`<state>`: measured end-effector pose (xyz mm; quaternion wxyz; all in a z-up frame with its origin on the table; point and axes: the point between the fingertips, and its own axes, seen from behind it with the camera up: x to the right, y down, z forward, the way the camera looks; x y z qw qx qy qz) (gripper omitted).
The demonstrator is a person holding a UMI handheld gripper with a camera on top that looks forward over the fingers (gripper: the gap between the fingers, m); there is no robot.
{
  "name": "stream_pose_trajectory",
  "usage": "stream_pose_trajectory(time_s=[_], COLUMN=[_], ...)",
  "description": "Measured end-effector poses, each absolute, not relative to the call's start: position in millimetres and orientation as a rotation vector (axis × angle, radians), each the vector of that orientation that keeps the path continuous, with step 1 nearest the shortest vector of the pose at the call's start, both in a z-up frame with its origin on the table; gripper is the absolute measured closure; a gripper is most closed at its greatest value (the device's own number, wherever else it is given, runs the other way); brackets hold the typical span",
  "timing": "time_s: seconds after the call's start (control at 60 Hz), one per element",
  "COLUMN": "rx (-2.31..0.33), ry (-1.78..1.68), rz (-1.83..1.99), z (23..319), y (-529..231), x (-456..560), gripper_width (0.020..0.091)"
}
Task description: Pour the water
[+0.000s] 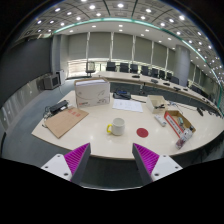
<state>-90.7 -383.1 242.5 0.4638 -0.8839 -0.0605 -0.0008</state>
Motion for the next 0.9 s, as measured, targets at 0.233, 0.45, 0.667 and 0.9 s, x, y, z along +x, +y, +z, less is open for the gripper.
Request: stream_pose_trajectory(time_s=[0.233,0.45,0.667,0.9], rx=[-2.161,-2.140,-2.100,-2.027], ry=[-0.044,0.053,0.135,0.156], rz=[-0.028,-0.084,-0.161,-0.131], z=[248,220,172,111], y=[-378,-366,-336,-258], x=[23,158,307,385], gripper_width=[0.0245,0.0243,0.0244,0.0244])
